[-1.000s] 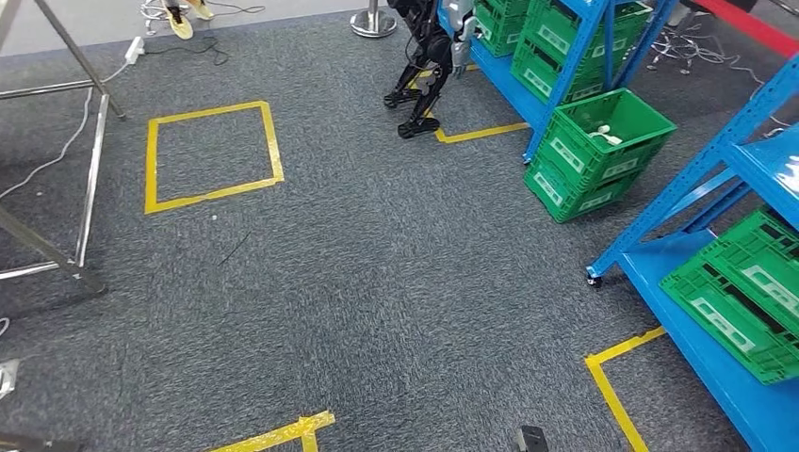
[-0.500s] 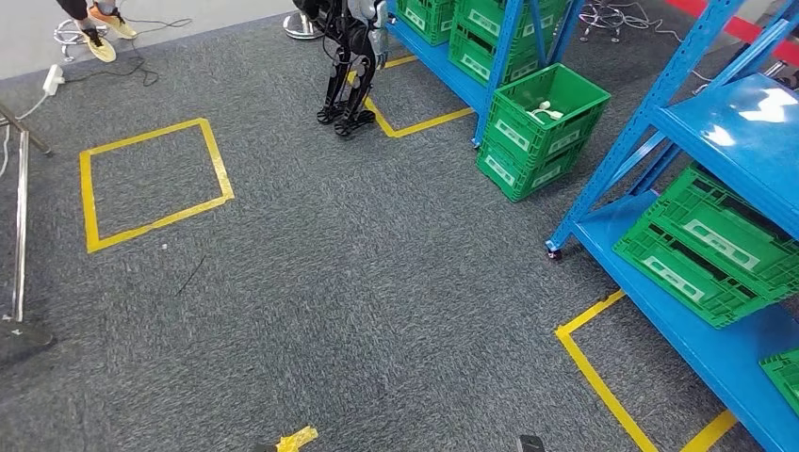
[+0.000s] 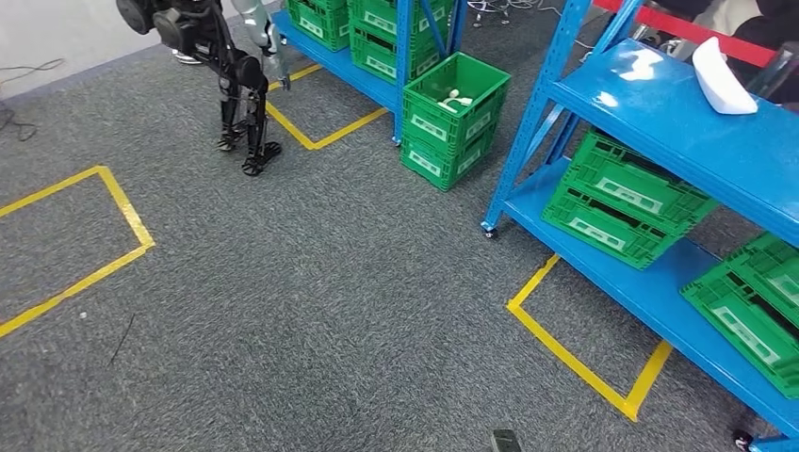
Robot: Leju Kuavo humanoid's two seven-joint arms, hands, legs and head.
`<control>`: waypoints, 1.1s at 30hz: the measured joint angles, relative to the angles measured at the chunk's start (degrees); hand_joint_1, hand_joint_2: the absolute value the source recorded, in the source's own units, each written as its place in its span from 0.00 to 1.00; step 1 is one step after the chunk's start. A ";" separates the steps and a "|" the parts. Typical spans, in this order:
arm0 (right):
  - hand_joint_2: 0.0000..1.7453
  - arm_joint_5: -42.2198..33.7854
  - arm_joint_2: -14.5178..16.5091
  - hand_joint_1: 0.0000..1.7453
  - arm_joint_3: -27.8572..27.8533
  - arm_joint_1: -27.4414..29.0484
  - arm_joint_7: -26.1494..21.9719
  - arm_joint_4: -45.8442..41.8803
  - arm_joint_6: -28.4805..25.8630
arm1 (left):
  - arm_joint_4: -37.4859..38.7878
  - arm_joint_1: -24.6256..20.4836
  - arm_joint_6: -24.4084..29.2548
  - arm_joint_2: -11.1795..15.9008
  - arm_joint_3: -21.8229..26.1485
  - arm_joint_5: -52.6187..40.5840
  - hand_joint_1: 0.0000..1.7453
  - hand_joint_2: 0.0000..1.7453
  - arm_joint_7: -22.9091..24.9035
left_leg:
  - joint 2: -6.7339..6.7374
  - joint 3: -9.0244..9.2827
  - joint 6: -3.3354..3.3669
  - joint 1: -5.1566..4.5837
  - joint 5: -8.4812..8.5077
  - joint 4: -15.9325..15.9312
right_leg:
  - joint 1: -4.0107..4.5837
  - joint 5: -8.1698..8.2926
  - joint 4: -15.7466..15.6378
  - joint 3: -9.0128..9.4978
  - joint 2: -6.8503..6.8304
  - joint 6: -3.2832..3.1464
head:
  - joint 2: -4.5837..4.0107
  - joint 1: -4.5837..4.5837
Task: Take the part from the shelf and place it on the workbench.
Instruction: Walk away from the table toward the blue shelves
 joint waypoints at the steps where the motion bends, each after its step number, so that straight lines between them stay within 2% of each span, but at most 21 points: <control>1: 0.00 -0.06 0.00 0.00 0.08 -0.06 0.00 0.03 0.00 | 0.01 0.00 0.01 -0.02 0.00 -0.01 0.00 0.00 -0.10 | 1.13 0.31 0.34 0.05 -0.08 -0.24 | 0.08 -0.83 1.42 -0.74 -1.66 0.32 | 0.00 0.38; 3: 0.00 -0.21 0.06 0.00 0.35 -0.32 0.07 0.08 0.00 | 0.03 0.15 0.01 0.00 0.00 -0.07 0.00 0.00 -0.26 | 3.57 0.86 0.84 -0.05 -0.52 -0.44 | 0.11 -3.71 7.35 -3.91 -5.51 0.98 | 0.00 1.29; 5: 0.00 -0.67 0.08 0.00 0.59 -0.35 0.30 0.11 0.00 | 0.08 0.26 -0.01 0.03 -0.01 -0.30 0.00 0.00 -0.32 | 5.90 1.30 1.01 -0.20 -1.07 -0.45 | -0.14 -5.88 13.79 -7.50 -6.89 1.42 | 0.00 1.83; 6: 0.00 -1.06 0.06 0.00 0.64 -0.15 0.43 0.14 0.02 | 0.11 0.22 -0.02 0.03 -0.01 -0.55 0.00 0.00 -0.33 | 6.79 1.55 0.96 -0.24 -1.34 -0.44 | -0.22 -5.46 14.70 -8.09 -7.08 1.46 | 0.00 1.96; 8: 0.00 -2.01 -0.13 0.00 0.71 0.30 0.48 0.23 0.19 | 0.15 0.01 -0.04 -0.08 -0.01 -1.25 0.00 0.00 -0.27 | 8.08 2.25 0.79 -0.31 -1.87 -0.44 | -0.18 -1.75 10.51 -6.20 -7.69 1.12 | 0.00 2.34; 10: 0.00 -2.91 -0.55 0.00 0.72 0.33 0.31 0.32 0.56 | 0.16 -0.21 -0.03 -0.38 -0.01 -2.07 0.00 0.00 0.00 | 9.00 2.86 0.52 -0.46 -2.33 -0.54 | 0.38 1.36 3.49 -2.83 -9.91 0.21 | 0.00 2.56; 12: 0.00 -3.77 -1.06 0.00 0.71 0.09 0.09 0.36 1.03 | 0.16 -0.33 0.03 -0.78 -0.01 -2.84 0.00 0.00 0.57 | 9.83 3.19 0.03 -0.65 -2.57 -0.77 | 0.98 1.64 0.32 -1.35 -11.47 -0.61 | 0.00 2.57; 14: 0.00 -4.55 -1.66 0.00 0.71 0.05 0.01 0.41 1.45 | 0.14 -0.44 0.16 -1.27 -0.03 -3.40 0.00 0.00 1.19 | 10.80 3.69 -0.54 -0.80 -2.73 -1.21 | 1.03 1.51 -0.34 -1.12 -10.69 -1.12 | 0.00 2.57; 15: 0.00 -4.86 -1.92 0.00 0.71 0.17 0.01 0.45 1.59 | 0.12 -0.52 0.24 -1.50 -0.04 -3.57 0.00 0.00 1.42 | 10.04 3.98 -0.82 -0.75 -3.03 -1.20 | 0.89 1.65 -0.84 -0.82 -10.14 -1.33 | 0.00 2.48; 16: 0.00 -5.08 -2.16 0.00 0.71 0.19 0.01 0.49 1.67 | 0.08 -0.60 0.31 -1.69 -0.04 -3.69 0.00 0.00 1.56 | 8.41 3.83 -1.04 -0.66 -3.70 -0.41 | 0.68 1.82 -1.35 -0.44 -9.60 -1.60 | 0.00 2.32; 18: 0.00 -5.37 -2.50 0.00 0.70 0.00 0.02 0.58 1.75 | 0.03 -0.61 0.38 -1.91 -0.05 -3.75 0.00 0.00 1.69 | 4.35 1.39 -1.33 -0.43 -6.34 4.86 | 0.38 2.07 -2.04 0.16 -8.37 -2.08 | 0.00 1.76; 20: 0.00 -5.49 -2.72 0.00 0.69 -0.26 0.02 0.64 1.82 | 0.01 -0.38 0.38 -2.06 -0.05 -3.75 0.00 0.00 1.81 | 3.31 -2.87 -1.51 -0.40 -8.66 11.98 | 0.41 1.95 -2.09 0.40 -6.75 -2.40 | 0.00 1.27; 21: 0.00 -5.49 -2.75 0.00 0.69 -0.24 0.00 0.67 1.86 | 0.01 -0.26 0.36 -2.14 -0.06 -3.75 0.00 0.00 1.93 | 3.40 -4.34 -1.59 -0.41 -8.50 13.72 | 0.44 1.83 -2.06 0.57 -5.86 -2.42 | 0.00 1.10; 22: 0.00 -5.49 -2.75 0.00 0.69 -0.15 -0.06 0.69 1.87 | 0.01 -0.16 0.34 -2.21 -0.07 -3.74 0.00 0.00 2.04 | 3.47 -4.89 -1.62 -0.40 -7.22 13.50 | 0.45 1.67 -2.01 0.79 -5.00 -2.36 | 0.00 0.95; 23: 0.00 -5.49 -2.76 0.00 0.69 -0.05 -0.16 0.72 1.89 | 0.02 -0.11 0.32 -2.26 -0.07 -3.74 0.00 0.00 2.11 | 3.22 -4.41 -1.61 -0.36 -4.90 11.21 | 0.40 1.45 -1.90 1.05 -4.14 -2.19 | 0.00 0.77; 25: 0.00 -5.50 -2.79 0.00 0.69 0.01 -0.36 0.76 1.93 | 0.02 -0.09 0.31 -2.31 -0.07 -3.74 0.00 0.00 2.19 | 0.35 -2.11 -1.42 0.00 -0.61 4.48 | 0.30 0.78 -1.37 1.32 -2.58 -1.63 | 0.00 0.15; 27: 0.00 -5.50 -2.80 0.00 0.69 -0.15 -0.45 0.78 1.96 | 0.03 -0.06 0.30 -2.36 -0.07 -3.75 0.00 0.00 2.23 | -2.11 -0.41 -1.03 0.25 0.32 0.62 | 0.14 0.28 -0.83 1.01 -1.13 -0.92 | 0.00 -0.15; 28: 0.00 -5.50 -2.81 0.00 0.69 -0.22 -0.46 0.79 1.96 | 0.03 -0.05 0.30 -2.41 -0.07 -3.75 0.00 0.00 2.26 | -2.03 -0.06 -0.77 0.21 -0.11 0.25 | 0.03 0.24 -0.76 0.81 -0.37 -0.54 | 0.00 -0.13; 30: 0.00 -5.52 -2.89 0.00 0.69 -0.16 -0.49 0.79 1.95 | 0.01 -0.08 0.31 -2.55 -0.07 -3.74 0.00 0.00 2.30 | -0.38 0.35 -0.17 0.18 -0.34 -0.14 | -0.17 0.18 -0.73 0.55 0.39 0.09 | 0.00 -0.01; 31: 0.00 -5.52 -2.91 0.00 0.70 -0.14 -0.50 0.78 1.96 | 0.00 -0.11 0.32 -2.64 -0.07 -3.75 0.00 0.00 2.29 | 0.62 0.62 0.16 0.26 -0.42 -0.33 | -0.11 -0.30 0.03 0.18 -0.63 0.40 | 0.00 0.17; 33: 0.00 -5.52 -2.93 0.00 0.71 -0.32 -0.52 0.78 1.97 | -0.01 -0.09 0.32 -2.78 -0.07 -3.75 0.00 0.00 2.28 | 2.92 1.19 0.74 0.29 -0.73 -0.63 | -0.05 -2.89 5.04 -2.37 -4.27 1.05 | 0.00 1.02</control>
